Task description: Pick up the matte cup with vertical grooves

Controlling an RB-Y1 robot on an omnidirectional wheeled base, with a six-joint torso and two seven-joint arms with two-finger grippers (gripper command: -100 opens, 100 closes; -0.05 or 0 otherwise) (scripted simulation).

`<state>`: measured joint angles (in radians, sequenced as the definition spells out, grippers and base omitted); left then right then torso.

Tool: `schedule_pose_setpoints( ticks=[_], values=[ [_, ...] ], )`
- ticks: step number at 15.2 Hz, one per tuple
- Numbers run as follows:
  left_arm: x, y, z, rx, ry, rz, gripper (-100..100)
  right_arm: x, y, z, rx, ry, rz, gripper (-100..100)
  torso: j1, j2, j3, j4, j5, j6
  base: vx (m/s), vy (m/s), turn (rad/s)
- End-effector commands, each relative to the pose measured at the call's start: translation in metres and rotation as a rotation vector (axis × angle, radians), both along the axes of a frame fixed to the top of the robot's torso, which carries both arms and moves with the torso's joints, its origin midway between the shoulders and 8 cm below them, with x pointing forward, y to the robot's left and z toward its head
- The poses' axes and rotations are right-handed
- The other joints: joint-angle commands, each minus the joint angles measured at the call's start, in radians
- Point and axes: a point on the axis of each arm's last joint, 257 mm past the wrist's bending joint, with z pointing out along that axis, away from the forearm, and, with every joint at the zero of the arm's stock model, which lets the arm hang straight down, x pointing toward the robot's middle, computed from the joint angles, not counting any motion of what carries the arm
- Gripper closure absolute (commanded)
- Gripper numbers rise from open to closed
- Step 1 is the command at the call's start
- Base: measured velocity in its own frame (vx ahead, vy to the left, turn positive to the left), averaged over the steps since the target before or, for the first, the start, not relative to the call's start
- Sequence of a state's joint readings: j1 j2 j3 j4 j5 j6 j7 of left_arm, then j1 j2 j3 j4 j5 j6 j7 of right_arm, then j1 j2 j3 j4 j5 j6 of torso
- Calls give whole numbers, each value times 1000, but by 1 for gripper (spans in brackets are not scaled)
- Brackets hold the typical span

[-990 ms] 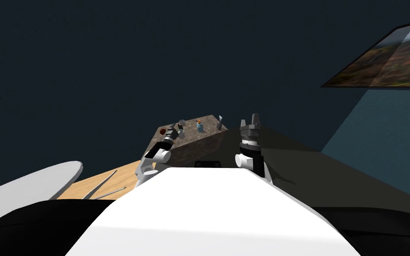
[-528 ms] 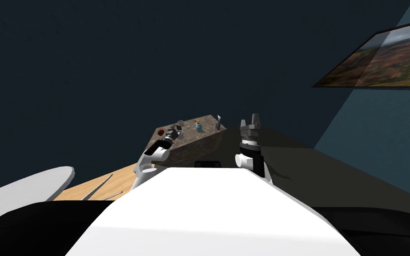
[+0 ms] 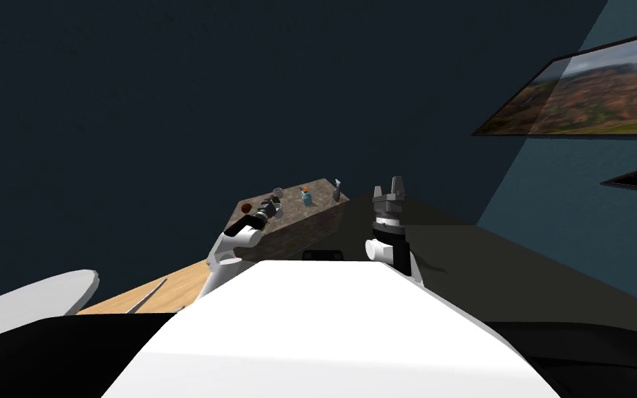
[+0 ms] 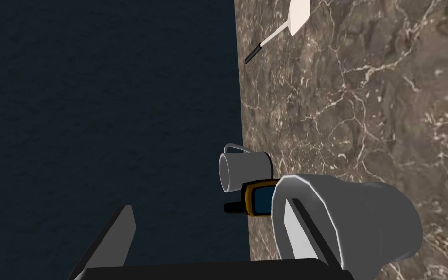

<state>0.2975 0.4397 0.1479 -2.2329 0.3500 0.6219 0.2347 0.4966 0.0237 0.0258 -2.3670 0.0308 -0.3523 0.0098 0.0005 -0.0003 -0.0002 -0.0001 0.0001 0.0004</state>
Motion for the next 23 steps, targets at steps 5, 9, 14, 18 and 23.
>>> schedule_pose_setpoints(
  ticks=[5,9,14,18,23],
  values=[
    [-5,13,-23,-18,115,27,-100,0,0,0,0,0,0,0,0,0,0,0,0,0,-1,7,-69],
    [-7,21,-35,-31,180,45,-100,0,0,0,0,0,0,0,0,0,0,0,0,0,-1,7,-65],
    [-10,35,-47,-60,265,77,-100,0,0,0,0,0,0,0,0,0,0,0,0,-1,0,9,-75],
    [-15,43,-56,-75,328,98,-100,0,0,0,0,0,0,0,0,0,0,0,0,-1,1,9,-67],
    [-27,51,-72,-88,425,126,-100,0,0,0,0,0,0,0,1,0,0,0,0,0,2,14,-88]
  ],
)
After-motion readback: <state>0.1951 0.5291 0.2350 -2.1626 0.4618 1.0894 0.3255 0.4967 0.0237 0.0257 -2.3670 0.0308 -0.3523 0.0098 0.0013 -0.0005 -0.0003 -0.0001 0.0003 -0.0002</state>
